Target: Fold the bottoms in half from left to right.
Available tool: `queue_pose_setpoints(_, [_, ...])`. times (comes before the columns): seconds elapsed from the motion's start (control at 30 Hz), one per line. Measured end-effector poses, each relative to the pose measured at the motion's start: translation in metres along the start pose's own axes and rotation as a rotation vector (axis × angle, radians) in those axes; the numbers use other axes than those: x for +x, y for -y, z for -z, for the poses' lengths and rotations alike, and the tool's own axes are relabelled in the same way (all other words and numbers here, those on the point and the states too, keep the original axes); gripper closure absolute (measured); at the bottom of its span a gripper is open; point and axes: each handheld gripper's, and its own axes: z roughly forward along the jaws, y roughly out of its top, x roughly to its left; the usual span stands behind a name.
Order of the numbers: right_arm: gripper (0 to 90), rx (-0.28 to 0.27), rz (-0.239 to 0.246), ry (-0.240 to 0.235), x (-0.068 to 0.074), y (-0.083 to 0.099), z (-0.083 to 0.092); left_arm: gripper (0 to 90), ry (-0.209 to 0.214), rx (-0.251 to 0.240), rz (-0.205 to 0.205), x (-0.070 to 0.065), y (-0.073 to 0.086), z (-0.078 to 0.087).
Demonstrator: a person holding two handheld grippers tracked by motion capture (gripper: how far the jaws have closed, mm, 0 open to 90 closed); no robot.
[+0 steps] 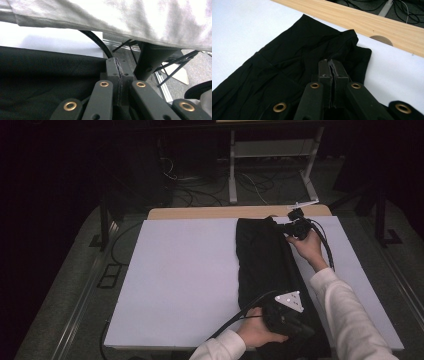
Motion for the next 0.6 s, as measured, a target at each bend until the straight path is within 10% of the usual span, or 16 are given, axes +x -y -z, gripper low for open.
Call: queue_pose_setpoints(0.6, [86.5,0.014,-0.004,0.006,-0.016,0.012,-0.001,89.0,-0.012,0.030,0.036,0.005,-0.008,-0.024])
